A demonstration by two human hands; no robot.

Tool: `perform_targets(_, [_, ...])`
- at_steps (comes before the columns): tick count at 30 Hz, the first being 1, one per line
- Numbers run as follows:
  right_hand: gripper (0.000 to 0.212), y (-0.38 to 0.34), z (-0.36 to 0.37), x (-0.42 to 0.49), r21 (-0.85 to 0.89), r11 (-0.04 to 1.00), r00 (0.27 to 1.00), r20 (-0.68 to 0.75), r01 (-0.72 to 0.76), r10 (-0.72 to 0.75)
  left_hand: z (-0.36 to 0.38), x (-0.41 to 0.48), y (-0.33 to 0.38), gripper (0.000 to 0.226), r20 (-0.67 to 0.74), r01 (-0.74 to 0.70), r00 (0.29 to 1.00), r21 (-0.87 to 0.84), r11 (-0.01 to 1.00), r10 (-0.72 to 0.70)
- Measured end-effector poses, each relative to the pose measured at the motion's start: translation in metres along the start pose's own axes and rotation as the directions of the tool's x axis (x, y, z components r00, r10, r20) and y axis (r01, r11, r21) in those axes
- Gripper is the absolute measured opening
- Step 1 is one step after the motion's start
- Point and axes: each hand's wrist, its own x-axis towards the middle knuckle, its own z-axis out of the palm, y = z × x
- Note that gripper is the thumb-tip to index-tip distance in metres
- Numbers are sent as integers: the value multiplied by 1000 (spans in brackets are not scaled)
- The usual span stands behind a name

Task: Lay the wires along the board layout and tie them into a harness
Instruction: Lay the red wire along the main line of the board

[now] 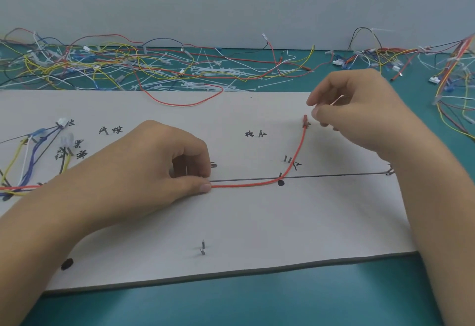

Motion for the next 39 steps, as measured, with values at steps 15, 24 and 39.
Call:
perform_targets(15, [12,-37,20,-35,-132,941,832,516,313,-204,-9,-2,-6,9,30,-38,999,6,999,38])
perform_targets(24, [13,-34,20,-33,-142,951,833,529,275,-162,-7,-2,-1,14,38,-17,999,40,999,16])
perform_targets(39, [7,-33,4,-30,-315,904,826,559,289,-69,14,3,25,8,-38,-71,997,61,996,73])
